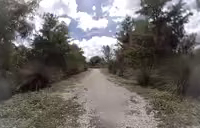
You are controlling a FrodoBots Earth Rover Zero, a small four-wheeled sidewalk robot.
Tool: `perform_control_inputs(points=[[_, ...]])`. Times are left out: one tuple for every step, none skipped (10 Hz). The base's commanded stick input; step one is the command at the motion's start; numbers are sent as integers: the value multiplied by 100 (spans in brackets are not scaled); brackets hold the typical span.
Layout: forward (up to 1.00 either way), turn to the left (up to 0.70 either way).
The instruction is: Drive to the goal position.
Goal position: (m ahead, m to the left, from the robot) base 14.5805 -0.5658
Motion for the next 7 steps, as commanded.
perform_control_inputs(points=[[85, 0], [85, 0], [85, 0], [85, 0], [85, 0], [85, 0], [85, 0]])
